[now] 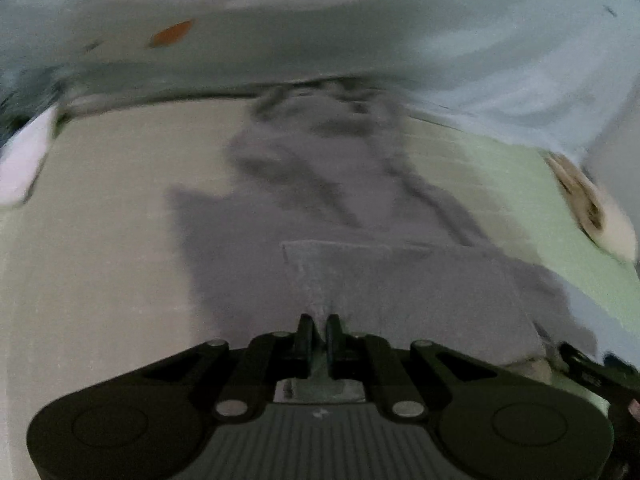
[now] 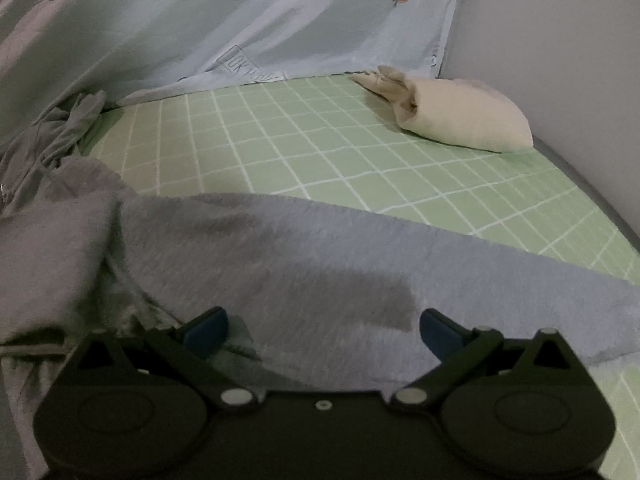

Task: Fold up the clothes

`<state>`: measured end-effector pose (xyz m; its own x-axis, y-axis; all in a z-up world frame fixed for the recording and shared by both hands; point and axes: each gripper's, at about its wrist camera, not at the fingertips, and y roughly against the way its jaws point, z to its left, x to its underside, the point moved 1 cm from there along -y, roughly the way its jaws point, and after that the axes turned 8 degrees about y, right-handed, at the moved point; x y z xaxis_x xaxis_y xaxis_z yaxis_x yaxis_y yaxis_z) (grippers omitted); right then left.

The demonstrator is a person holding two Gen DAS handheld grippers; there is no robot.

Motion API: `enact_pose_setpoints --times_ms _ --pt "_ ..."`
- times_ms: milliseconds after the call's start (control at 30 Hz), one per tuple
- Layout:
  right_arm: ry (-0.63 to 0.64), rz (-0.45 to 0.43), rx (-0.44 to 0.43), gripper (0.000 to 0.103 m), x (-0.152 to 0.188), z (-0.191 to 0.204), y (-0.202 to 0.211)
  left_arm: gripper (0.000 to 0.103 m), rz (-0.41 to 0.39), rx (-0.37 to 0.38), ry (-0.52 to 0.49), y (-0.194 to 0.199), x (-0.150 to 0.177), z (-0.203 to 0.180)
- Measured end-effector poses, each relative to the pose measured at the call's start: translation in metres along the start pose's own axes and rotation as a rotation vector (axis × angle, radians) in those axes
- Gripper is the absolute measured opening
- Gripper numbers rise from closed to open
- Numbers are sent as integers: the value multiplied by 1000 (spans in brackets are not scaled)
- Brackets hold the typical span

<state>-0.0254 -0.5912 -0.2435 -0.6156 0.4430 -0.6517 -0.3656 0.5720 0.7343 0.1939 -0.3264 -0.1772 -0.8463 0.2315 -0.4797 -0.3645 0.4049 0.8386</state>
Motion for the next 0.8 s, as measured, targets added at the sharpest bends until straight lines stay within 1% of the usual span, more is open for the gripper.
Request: enact_pose_setpoints --times_ms 100,133,167,200,233,267,300,333,367,400,433,533,600,633,667,800 --pt "4 2 -7 103 3 4 4 9 12 -16 91 -3 6 25" --pt "3 3 -9 103 5 5 6 13 18 -33 113 -5 7 31" --pt "1 5 -10 103 6 5 7 15 23 -62 127 -5 8 34" --pt "0 7 -12 103 6 6 8 14 23 -89 140 -4 9 37" --pt "2 9 -13 103 6 7 9 16 16 -101 143 -1 9 39" --pt "3 11 -15 103 7 8 11 20 0 -104 141 3 7 40" --pt "3 11 -18 103 7 8 12 24 -18 -106 138 8 6 40" --pt "0 12 -25 103 8 8 14 34 -40 -102 132 15 5 39" --pt "-7 15 -34 103 10 7 16 47 -65 -99 124 22 4 37" --pt "-16 19 -43 103 12 6 18 56 -90 -103 115 29 4 34" --pt "-26 25 -52 103 15 5 20 68 -116 -107 102 36 5 30" --pt "-59 57 -68 103 31 -2 25 69 -202 -122 1 61 14 12" --pt "-98 59 -72 103 43 -13 28 77 -236 -120 -53 74 25 0" --pt "-102 55 -65 103 47 -18 30 85 -251 -119 -75 80 30 -5" --pt "-103 54 -62 103 50 -24 32 89 -258 -115 -81 84 36 -10" --pt "-169 45 -50 103 63 -56 36 91 -238 -76 -66 93 64 -26"
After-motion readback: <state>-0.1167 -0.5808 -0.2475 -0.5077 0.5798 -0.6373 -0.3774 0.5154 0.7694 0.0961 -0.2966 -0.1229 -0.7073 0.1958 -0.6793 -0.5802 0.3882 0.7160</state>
